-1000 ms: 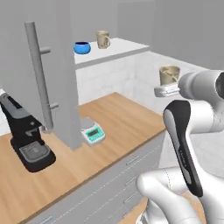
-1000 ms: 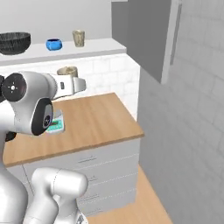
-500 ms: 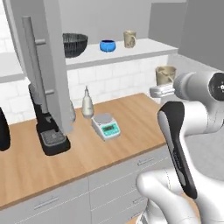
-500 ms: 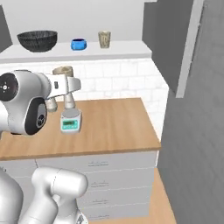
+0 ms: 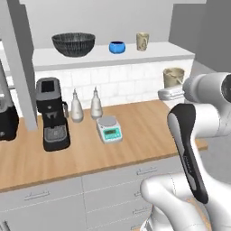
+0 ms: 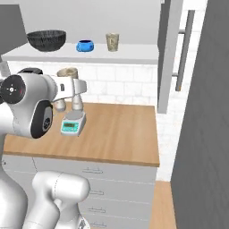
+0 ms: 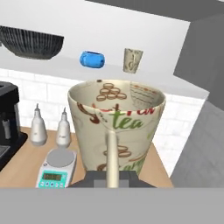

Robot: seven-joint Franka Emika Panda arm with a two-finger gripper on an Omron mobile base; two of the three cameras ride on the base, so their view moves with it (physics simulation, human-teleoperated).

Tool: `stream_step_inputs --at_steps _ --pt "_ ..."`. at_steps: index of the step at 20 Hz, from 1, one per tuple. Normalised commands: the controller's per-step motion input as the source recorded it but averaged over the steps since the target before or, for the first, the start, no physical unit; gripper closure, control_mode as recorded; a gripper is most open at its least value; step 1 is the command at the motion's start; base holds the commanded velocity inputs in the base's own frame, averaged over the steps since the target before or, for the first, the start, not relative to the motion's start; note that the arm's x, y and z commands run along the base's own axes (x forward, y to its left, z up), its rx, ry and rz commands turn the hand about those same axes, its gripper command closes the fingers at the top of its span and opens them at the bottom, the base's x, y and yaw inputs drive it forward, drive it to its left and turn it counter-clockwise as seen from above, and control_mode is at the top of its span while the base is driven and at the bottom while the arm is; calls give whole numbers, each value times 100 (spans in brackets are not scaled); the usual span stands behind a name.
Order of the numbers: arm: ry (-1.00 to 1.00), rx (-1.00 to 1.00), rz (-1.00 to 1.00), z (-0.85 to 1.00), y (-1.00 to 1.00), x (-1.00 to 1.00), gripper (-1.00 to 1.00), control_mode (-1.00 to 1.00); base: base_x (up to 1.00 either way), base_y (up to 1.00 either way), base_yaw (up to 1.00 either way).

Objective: Gather all objects into one cabinet and sort the glasses and bowls to opposite sides.

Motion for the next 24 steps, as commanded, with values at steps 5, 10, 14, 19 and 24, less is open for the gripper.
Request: stream_step_inputs --at_steps 5,10,14,19,24 --pt "0 0 0 0 0 0 100 100 24 2 31" --pt "0 0 0 0 0 0 100 100 88 -78 2" --pt "0 0 0 0 0 0 100 100 100 -78 0" --pt "0 0 0 0 0 0 100 100 44 -15 4" --pt "0 0 0 0 0 0 100 100 20 0 3"
